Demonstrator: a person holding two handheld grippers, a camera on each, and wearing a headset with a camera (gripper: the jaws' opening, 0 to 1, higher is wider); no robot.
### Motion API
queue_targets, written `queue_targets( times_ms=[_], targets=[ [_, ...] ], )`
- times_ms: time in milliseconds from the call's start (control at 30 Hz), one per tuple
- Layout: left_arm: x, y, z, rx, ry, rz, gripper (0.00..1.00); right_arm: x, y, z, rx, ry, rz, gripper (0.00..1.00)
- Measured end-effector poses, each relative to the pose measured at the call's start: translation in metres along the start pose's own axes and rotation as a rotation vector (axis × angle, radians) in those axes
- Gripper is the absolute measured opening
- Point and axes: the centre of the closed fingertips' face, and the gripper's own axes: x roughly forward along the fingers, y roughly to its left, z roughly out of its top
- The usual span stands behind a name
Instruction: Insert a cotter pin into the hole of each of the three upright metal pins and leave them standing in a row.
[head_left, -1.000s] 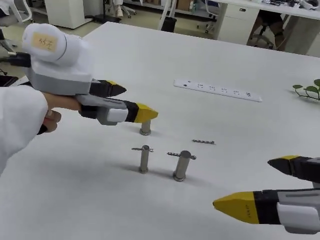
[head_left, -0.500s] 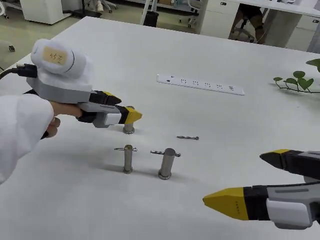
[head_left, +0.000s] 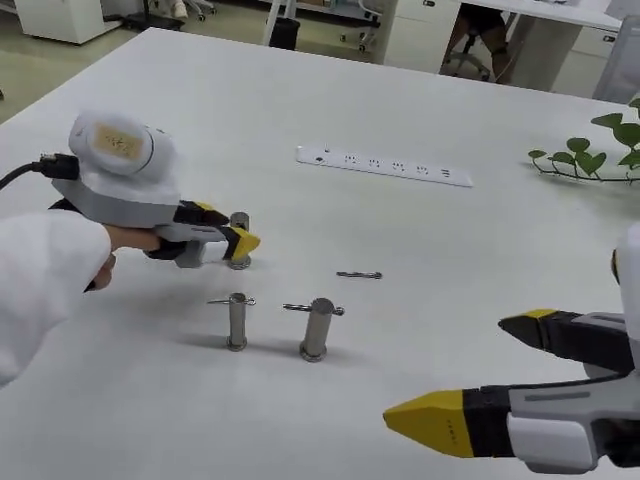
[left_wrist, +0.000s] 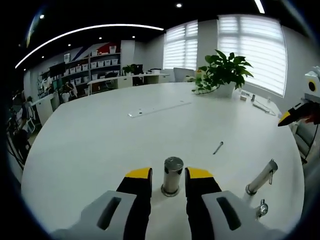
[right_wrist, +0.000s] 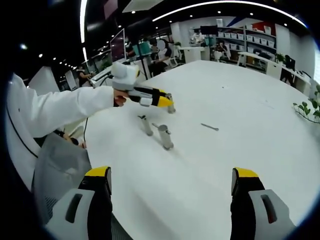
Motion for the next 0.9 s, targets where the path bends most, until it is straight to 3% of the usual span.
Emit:
queue_targets(
  times_ms=[200, 567, 700, 767, 833, 900],
  targets=[
    [0.003, -0.004, 0.0, 0.003, -0.002, -0.016, 0.11, 0.003, -0.002, -0.002, 0.0, 0.009, 0.0, 0.98],
    [0.001, 0.0, -0.001, 0.049, 0.018, 0.012, 0.1, 0.005, 0.002, 0.0, -0.002, 0.011, 0.011, 0.98],
    [-0.002, 0.007, -0.001, -0.007, 0.024, 0.043, 0.1, 0.003, 0.002, -0.001, 0.001, 0.01, 0.011, 0.98],
    [-0.006, 0.008, 0.001, 0.006, 0.026, 0.045, 0.09, 0.001, 0.001, -0.002, -0.002, 0.014, 0.009, 0.98],
    [-0.012, 0.01, 0.006, -0.007, 0.017, 0.048, 0.09, -0.001, 0.001, -0.004, -0.003, 0.017, 0.008, 0.98],
    [-0.018, 0.011, 0.013, -0.059, -0.002, 0.044, 0.09, -0.003, -0.001, -0.007, -0.001, 0.021, 0.001, 0.98]
  ],
)
